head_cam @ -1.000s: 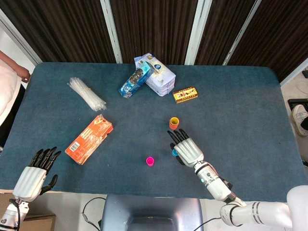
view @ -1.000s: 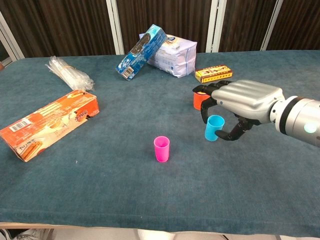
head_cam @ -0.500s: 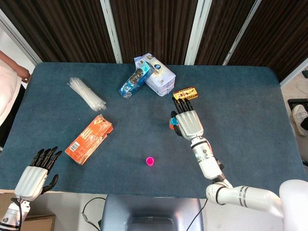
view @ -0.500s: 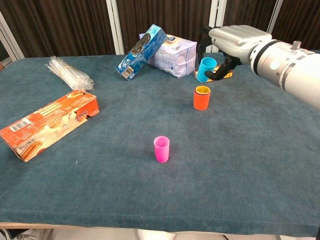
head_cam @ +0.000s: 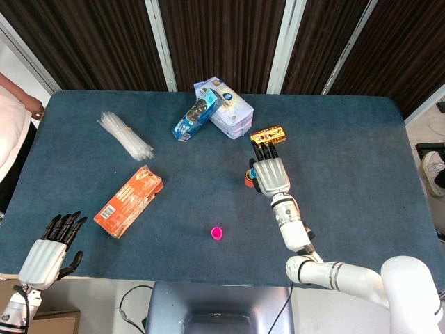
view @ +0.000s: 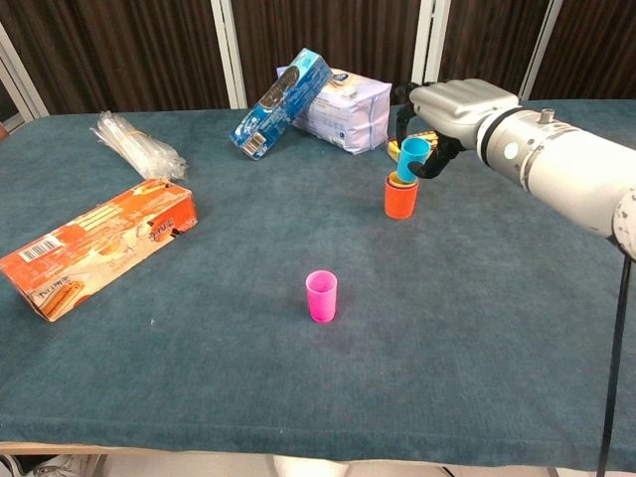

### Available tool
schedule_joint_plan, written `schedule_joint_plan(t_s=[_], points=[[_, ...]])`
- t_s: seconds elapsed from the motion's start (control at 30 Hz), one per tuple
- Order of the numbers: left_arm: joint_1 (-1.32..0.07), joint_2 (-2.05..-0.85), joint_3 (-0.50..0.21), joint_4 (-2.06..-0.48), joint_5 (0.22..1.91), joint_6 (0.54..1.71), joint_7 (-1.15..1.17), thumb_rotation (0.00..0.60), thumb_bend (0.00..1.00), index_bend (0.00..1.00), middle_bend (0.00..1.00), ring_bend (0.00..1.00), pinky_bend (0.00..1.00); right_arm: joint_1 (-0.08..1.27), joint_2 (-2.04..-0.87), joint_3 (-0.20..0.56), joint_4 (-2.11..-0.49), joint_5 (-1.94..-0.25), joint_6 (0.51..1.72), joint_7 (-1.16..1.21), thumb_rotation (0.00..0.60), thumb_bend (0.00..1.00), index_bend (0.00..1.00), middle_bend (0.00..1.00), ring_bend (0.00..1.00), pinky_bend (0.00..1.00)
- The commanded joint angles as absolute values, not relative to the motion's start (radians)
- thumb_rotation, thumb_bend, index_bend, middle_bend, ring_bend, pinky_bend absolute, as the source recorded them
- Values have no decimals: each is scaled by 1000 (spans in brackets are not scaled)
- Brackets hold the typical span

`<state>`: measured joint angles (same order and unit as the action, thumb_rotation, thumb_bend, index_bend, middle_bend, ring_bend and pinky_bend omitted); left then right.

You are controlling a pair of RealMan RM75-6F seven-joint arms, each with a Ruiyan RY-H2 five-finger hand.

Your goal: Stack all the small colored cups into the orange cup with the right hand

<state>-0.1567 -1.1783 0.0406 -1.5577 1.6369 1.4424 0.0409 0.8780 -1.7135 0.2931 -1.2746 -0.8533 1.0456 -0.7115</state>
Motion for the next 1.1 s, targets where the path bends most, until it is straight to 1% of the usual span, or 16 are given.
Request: schedule_joint_plan(t_s=[0.03, 0.13, 0.23, 0.27, 0.33, 0.37, 0.4, 0.43, 0.5, 0.57, 0.63, 0.67, 0.7, 0.8, 0.93, 1.1], points=[[-157, -1179, 41, -1557, 1635, 1440, 42, 600, 460, 0, 0, 0, 49, 878, -1714, 289, -1268, -845, 1042, -714, 600, 513, 638, 96, 0, 0], [-159, -1182, 42, -1557, 1633, 1433, 47, 600, 461, 0, 0, 0, 49, 881, -1721, 282, -1250, -845, 1031, -713, 600, 513, 623, 96, 0, 0], [-161, -1184, 42, -1557, 1632, 1427, 52, 600, 459, 0, 0, 0, 49, 884, -1728, 277, -1234, -846, 1011, -696, 600, 513, 578, 96, 0, 0], [-161, -1184, 42, -1558, 1632, 1428, 53, 600, 460, 0, 0, 0, 49, 884, -1729, 276, -1232, -844, 1005, -693, 600, 513, 532, 97, 0, 0], [-160, -1184, 42, -1558, 1632, 1430, 52, 600, 460, 0, 0, 0, 49, 883, -1723, 274, -1239, -833, 993, -692, 600, 513, 394, 88, 0, 0], [-160, -1184, 41, -1558, 1632, 1432, 52, 600, 460, 0, 0, 0, 49, 881, -1716, 273, -1251, -828, 989, -693, 600, 513, 243, 65, 0, 0], [-159, -1183, 41, -1558, 1632, 1433, 51, 600, 461, 0, 0, 0, 49, 878, -1706, 273, -1268, -829, 987, -689, 600, 513, 138, 44, 0, 0], [-159, -1182, 41, -1558, 1632, 1434, 48, 600, 461, 0, 0, 0, 49, 872, -1689, 270, -1297, -838, 991, -680, 600, 513, 64, 27, 0, 0], [-159, -1182, 41, -1558, 1631, 1434, 47, 600, 461, 0, 0, 0, 49, 866, -1675, 266, -1322, -847, 994, -673, 600, 513, 9, 11, 0, 0], [-159, -1181, 41, -1558, 1631, 1435, 46, 600, 460, 0, 0, 0, 49, 859, -1659, 261, -1350, -860, 997, -664, 600, 513, 0, 5, 0, 0], [-159, -1180, 41, -1557, 1633, 1436, 43, 600, 460, 0, 0, 0, 49, 841, -1621, 244, -1424, -896, 1005, -642, 600, 514, 0, 0, 0, 0], [-159, -1180, 42, -1558, 1634, 1436, 43, 600, 460, 0, 0, 0, 49, 823, -1584, 214, -1519, -944, 1001, -620, 600, 513, 7, 0, 0, 0], [-160, -1182, 43, -1558, 1635, 1433, 45, 600, 460, 0, 0, 0, 49, 800, -1536, 165, -1624, -1009, 997, -604, 600, 513, 20, 0, 0, 0], [-162, -1186, 45, -1559, 1639, 1430, 52, 600, 460, 0, 0, 0, 49, 788, -1486, 94, -1733, -1074, 959, -599, 600, 513, 89, 0, 0, 0], [-161, -1188, 48, -1559, 1644, 1431, 59, 600, 460, 0, 0, 0, 49, 795, -1492, 50, -1764, -1103, 930, -622, 600, 506, 130, 0, 0, 0], [-158, -1183, 49, -1559, 1649, 1440, 50, 600, 460, 0, 0, 0, 49, 810, -1540, 50, -1727, -1069, 912, -636, 600, 504, 163, 0, 0, 0]])
